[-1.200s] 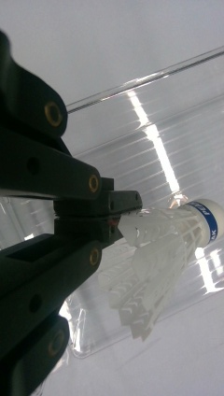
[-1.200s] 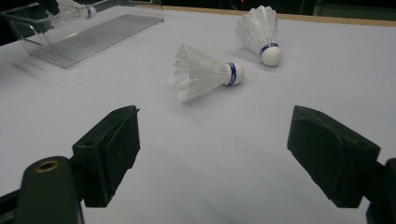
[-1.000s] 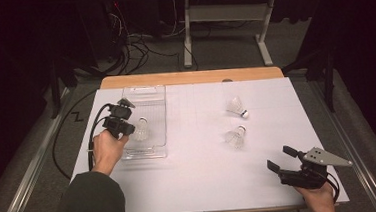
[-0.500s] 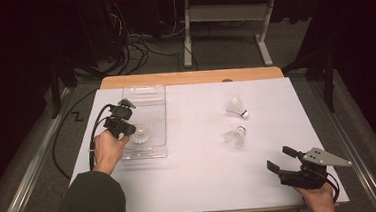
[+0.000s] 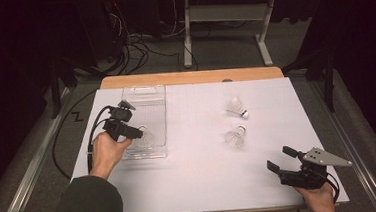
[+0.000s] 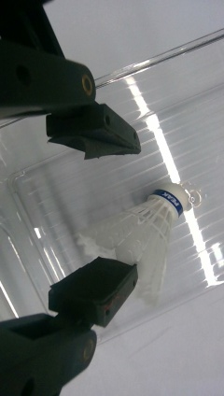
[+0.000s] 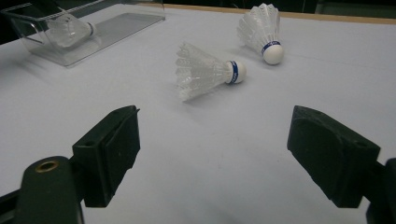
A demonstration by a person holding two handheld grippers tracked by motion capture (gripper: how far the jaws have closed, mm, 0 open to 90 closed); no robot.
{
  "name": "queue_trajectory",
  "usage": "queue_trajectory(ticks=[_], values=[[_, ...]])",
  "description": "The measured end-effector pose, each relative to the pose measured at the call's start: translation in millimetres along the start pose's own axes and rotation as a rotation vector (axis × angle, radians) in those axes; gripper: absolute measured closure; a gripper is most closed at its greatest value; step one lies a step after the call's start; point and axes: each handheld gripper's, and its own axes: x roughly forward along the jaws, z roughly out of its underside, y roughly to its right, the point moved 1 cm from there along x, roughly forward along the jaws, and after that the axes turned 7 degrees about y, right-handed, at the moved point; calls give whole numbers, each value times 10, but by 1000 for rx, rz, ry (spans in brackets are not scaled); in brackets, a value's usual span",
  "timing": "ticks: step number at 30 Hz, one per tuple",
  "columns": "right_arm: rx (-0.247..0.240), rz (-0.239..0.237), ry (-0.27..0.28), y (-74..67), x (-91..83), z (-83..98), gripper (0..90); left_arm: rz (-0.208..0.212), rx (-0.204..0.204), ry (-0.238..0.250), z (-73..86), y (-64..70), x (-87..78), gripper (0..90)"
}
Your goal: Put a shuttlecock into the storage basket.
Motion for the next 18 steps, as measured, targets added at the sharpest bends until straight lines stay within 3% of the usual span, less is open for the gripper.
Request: queue_trajectory(ticks=[7,9,18], values=[[0,1,0,0,1,0,179,31,16,0,53,22,-29,319],[0,2,-1,2,1,0,179,23,22,4,63,39,-36,294],[2,3,0,6,2,1,179,33,36,35,68,116,-90,295]])
